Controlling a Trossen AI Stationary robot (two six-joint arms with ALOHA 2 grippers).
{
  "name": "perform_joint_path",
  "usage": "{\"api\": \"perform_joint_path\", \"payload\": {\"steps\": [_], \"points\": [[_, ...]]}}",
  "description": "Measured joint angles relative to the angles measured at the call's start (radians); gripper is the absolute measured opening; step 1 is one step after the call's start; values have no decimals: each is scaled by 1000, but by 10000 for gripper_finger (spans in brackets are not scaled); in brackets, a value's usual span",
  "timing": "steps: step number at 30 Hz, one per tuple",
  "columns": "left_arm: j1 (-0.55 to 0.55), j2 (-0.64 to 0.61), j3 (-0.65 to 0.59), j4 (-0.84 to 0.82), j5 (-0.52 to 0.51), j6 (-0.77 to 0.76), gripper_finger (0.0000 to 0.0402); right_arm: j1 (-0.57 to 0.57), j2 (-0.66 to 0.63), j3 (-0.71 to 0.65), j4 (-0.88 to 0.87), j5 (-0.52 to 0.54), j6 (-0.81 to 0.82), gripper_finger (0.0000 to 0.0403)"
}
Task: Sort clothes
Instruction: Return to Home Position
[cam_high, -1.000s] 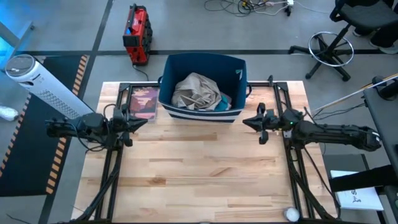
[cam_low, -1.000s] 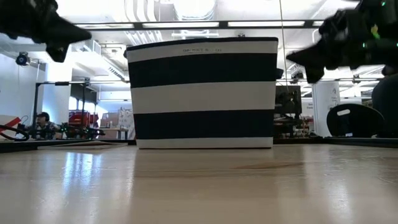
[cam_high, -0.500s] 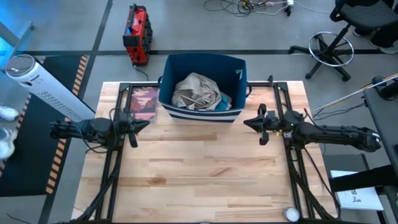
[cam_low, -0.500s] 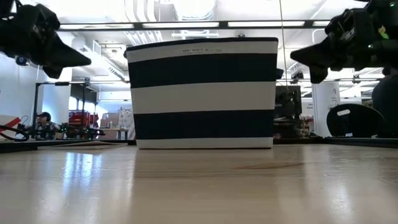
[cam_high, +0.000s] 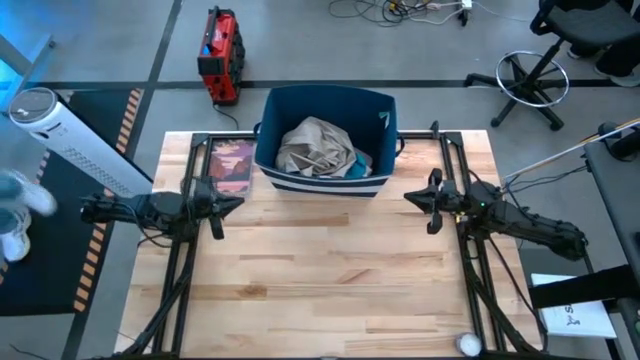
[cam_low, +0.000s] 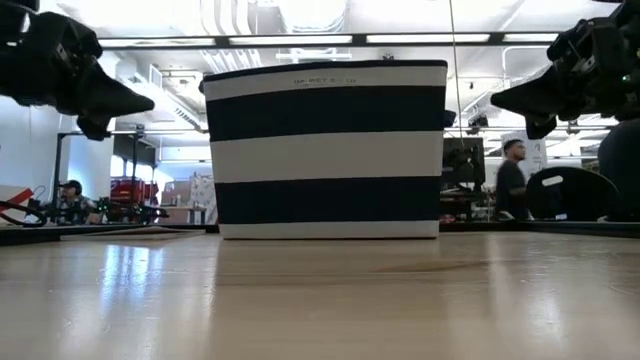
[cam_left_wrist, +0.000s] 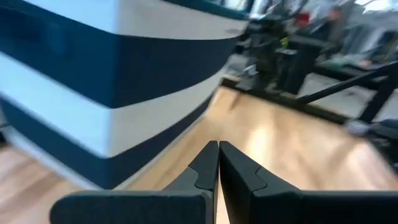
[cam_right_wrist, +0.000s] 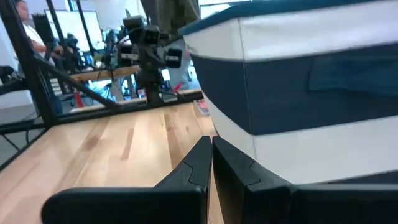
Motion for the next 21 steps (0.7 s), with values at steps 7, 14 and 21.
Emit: {"api": "perform_joint_path", "payload": {"steps": [7, 14, 21], "points": [[1, 1, -122, 284, 110, 53, 0, 2, -5, 32, -23, -15, -1, 0], [26, 0, -147, 344, 251, 72, 0, 2, -5, 78, -122, -37, -19, 0], [86, 0, -148, 330, 332, 78, 0, 2, -5, 63, -123, -78, -8, 0]]}}
